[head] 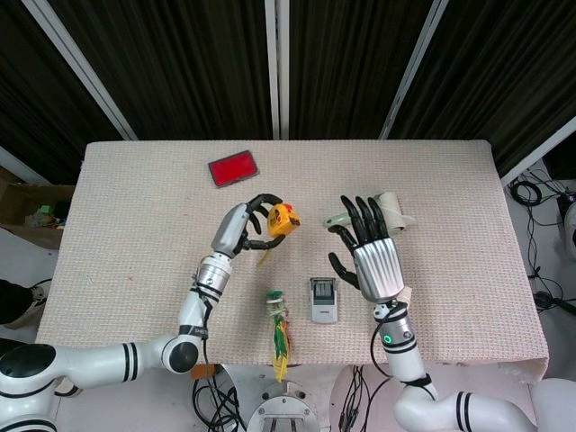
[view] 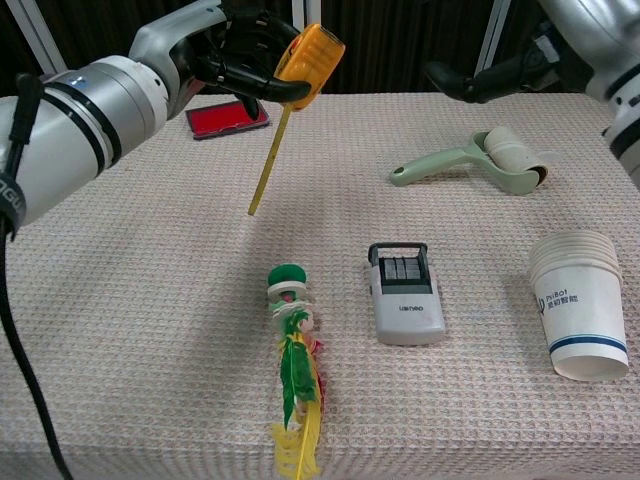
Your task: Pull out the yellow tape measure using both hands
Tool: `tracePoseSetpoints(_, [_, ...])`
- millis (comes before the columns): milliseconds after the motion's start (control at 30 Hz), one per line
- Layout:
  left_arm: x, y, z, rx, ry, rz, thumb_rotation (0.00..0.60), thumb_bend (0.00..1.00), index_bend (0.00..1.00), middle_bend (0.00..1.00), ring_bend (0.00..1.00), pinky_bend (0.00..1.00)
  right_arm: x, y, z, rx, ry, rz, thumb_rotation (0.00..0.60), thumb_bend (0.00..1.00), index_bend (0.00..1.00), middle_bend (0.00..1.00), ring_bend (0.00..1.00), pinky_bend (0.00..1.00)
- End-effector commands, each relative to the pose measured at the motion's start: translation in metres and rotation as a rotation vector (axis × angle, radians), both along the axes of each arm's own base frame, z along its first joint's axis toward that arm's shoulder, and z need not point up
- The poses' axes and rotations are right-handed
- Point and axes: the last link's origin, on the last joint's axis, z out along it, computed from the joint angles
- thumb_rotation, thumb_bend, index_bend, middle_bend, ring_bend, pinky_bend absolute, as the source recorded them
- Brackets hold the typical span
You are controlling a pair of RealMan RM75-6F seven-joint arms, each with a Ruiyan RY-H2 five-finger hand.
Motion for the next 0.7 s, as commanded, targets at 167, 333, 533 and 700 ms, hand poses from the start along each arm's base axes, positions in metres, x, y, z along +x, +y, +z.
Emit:
tracePoseSetpoints(167, [0.005,-0.006,-0.004,-0.028,-0.053,0.013,0.6,0.32,0.62,0.58,0.49,0.6,0.021,-0.012,-0.009,-0.018,-0.05,-0.032,0.6,0.24,0.45,0.09,0.0,0.0])
tracePoseSetpoints(333, [0.007,-0.006,-0.006,-0.001,-0.067,0.02,0.6,0.33,0.62,0.58,0.49,0.6,0.024,-0.02,-0.016,-0.011,-0.064,-0.052,0.6,0.24,0.48,0.1,0.0,0.0])
tracePoseSetpoints(533, [0.009,-0.007,-0.011,-0.007,-0.081,0.015,0.6,0.33,0.63,0.59,0.49,0.6,0.03,-0.026,-0.021,-0.011,-0.088,-0.055,0.6,0.29,0.51,0.11,0.0,0.0])
tracePoseSetpoints(700, [0.01,-0.008,-0.012,-0.007,-0.085,0.009,0.6,0.33,0.63,0.59,0.49,0.6,0.033,-0.03,-0.024,-0.007,-0.096,-0.058,0.6,0.3,0.52,0.12,0.0,0.0])
